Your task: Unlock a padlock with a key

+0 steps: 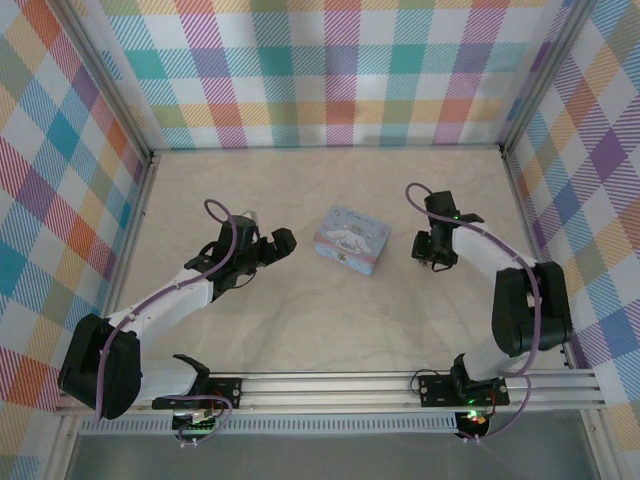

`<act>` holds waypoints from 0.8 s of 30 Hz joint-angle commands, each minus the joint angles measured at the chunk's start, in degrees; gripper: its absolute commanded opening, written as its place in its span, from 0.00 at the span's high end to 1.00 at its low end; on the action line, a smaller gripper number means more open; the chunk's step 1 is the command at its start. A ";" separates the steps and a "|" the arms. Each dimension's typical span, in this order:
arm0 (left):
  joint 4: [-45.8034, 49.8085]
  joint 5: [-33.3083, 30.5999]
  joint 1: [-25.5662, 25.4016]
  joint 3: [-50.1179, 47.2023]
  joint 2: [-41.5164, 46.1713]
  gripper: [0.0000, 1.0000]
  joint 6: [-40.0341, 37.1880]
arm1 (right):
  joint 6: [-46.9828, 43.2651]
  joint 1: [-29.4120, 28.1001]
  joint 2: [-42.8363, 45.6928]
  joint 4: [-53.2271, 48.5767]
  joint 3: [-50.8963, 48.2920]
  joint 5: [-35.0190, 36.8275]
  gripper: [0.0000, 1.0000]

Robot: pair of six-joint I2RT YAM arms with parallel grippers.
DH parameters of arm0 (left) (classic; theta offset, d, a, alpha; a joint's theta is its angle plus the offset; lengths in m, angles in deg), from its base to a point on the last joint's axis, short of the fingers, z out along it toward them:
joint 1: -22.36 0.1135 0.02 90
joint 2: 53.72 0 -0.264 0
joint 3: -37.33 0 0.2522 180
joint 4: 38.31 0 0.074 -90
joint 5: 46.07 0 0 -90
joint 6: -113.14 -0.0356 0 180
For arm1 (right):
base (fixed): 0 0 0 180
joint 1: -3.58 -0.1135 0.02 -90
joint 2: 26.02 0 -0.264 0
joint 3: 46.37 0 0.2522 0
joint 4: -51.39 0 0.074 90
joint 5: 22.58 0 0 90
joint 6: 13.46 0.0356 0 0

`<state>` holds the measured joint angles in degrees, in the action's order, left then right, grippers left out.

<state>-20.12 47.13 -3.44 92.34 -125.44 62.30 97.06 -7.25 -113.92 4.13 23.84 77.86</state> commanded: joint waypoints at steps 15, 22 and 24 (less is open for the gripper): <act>13.36 -25.46 0.67 6.63 5.82 0.00 -15.88 | -1.47 0.01 17.11 11.15 -5.84 8.13 0.00; -7.19 -42.85 3.65 -7.89 11.22 0.00 -30.67 | -16.18 0.21 26.36 54.81 -30.89 16.28 0.00; -12.47 -41.77 6.49 -11.17 11.00 0.00 -32.40 | -15.76 1.03 25.52 57.78 -32.89 17.70 0.00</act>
<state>-22.05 10.43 -0.23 84.98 -114.73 38.03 86.32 -7.18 -88.35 43.54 -6.21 90.95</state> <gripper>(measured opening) 0.998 0.997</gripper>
